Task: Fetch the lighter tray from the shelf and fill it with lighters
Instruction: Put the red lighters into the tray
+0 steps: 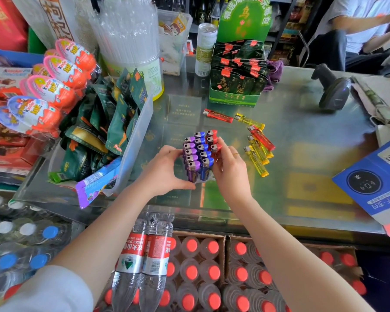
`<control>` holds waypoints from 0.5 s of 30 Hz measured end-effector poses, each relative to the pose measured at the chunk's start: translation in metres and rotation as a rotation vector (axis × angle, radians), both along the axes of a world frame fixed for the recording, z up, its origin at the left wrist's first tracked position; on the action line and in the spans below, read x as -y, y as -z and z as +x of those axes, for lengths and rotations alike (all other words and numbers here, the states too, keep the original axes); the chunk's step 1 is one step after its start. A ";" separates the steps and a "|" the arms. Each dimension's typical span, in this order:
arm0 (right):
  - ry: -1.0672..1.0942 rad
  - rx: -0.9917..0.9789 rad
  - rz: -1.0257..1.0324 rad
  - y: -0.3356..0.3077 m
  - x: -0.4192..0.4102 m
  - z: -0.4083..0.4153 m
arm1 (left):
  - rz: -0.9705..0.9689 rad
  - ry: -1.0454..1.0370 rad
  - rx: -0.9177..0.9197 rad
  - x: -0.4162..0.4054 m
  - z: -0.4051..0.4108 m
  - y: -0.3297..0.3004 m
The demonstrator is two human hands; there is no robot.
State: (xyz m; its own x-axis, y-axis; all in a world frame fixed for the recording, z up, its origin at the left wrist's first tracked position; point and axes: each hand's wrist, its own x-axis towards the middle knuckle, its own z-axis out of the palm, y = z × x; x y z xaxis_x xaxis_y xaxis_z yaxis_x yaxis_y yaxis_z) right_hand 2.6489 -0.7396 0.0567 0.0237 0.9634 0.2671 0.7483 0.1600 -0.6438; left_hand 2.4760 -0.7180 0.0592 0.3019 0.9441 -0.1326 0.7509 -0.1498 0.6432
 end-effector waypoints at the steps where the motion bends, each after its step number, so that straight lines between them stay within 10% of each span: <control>1: 0.020 -0.047 -0.011 -0.001 -0.001 0.000 | 0.002 -0.001 0.000 0.000 0.000 0.000; 6: 0.131 -0.388 -0.116 -0.006 -0.003 0.003 | -0.005 -0.003 0.023 -0.001 -0.002 -0.001; 15: 0.062 -0.079 -0.125 -0.011 -0.004 0.006 | -0.025 0.013 0.037 -0.003 -0.002 0.000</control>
